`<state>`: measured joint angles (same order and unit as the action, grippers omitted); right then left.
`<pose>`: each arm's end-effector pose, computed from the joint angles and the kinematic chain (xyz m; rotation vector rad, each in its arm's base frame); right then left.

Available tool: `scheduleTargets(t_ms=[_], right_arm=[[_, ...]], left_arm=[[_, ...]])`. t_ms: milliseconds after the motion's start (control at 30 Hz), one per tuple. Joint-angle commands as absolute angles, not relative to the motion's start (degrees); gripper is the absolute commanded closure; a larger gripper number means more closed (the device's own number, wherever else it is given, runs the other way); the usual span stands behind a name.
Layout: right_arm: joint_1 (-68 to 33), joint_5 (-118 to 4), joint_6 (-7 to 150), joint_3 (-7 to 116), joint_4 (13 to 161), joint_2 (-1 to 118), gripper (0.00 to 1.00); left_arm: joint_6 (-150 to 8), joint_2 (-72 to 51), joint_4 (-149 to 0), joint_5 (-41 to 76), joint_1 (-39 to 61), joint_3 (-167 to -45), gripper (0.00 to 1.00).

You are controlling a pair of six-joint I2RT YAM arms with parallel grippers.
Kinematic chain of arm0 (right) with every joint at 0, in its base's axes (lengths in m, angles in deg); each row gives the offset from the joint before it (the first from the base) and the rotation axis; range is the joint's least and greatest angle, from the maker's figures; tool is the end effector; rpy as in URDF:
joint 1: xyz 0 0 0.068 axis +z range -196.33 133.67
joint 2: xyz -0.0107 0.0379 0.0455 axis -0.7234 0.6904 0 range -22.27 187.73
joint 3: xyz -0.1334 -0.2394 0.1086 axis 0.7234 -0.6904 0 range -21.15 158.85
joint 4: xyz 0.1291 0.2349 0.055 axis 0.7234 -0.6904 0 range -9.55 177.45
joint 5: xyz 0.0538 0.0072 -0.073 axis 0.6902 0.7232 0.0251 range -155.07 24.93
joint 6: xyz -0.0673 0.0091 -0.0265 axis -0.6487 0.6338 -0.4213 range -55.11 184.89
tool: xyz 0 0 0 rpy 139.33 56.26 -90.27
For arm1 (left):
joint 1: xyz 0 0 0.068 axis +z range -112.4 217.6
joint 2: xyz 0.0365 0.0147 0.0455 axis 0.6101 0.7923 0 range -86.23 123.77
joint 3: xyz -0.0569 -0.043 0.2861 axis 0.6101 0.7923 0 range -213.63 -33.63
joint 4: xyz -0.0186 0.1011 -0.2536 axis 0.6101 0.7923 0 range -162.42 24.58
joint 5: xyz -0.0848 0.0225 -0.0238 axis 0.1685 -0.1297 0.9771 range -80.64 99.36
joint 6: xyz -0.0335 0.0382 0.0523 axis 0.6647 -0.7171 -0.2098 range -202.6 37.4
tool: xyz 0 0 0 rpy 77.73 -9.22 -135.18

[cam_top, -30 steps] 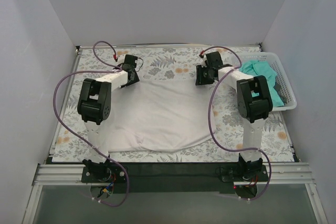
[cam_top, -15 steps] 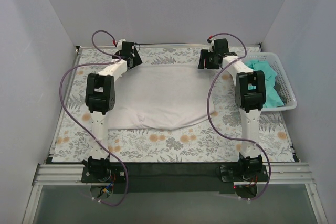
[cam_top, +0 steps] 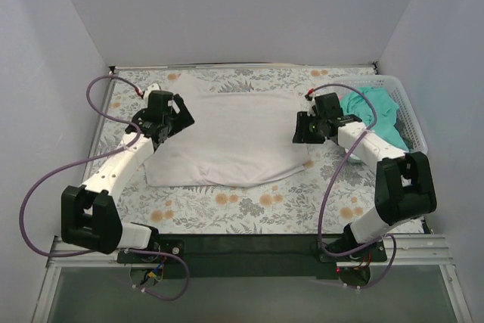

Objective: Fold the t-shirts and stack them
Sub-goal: Flatten the tshirt out

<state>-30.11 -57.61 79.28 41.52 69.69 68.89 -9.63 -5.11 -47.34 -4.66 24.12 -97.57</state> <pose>0.3568 0.1120 0.2330 -0.1017 2.4057 0.4067 0.3323 -0.0646 0.2885 -1.2658 1.9597 -0.4973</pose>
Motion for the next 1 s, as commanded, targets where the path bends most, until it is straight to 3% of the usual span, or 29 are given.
scheduleTargets(t_ms=[0,267,833,967], right_arm=[[-29.02,-59.71,81.76,33.54,66.88,64.06,0.56],[-27.79,-60.5,83.61,19.82,69.25,57.01,0.62],[-26.38,-61.91,86.34,20.51,75.23,62.9,0.64],[-26.3,-62.87,86.25,19.72,74.27,62.99,0.81]], left_arm=[[-5.18,-10.89,-40.69,-2.33,22.66,-87.44,0.23],[-2.18,-18.03,-39.54,-0.83,22.13,-77.67,0.24],[-3.76,-17.15,-40.78,-1.71,22.13,-76.7,0.24],[-4.02,-16.89,-40.86,-1.98,22.04,-76.96,0.24]])
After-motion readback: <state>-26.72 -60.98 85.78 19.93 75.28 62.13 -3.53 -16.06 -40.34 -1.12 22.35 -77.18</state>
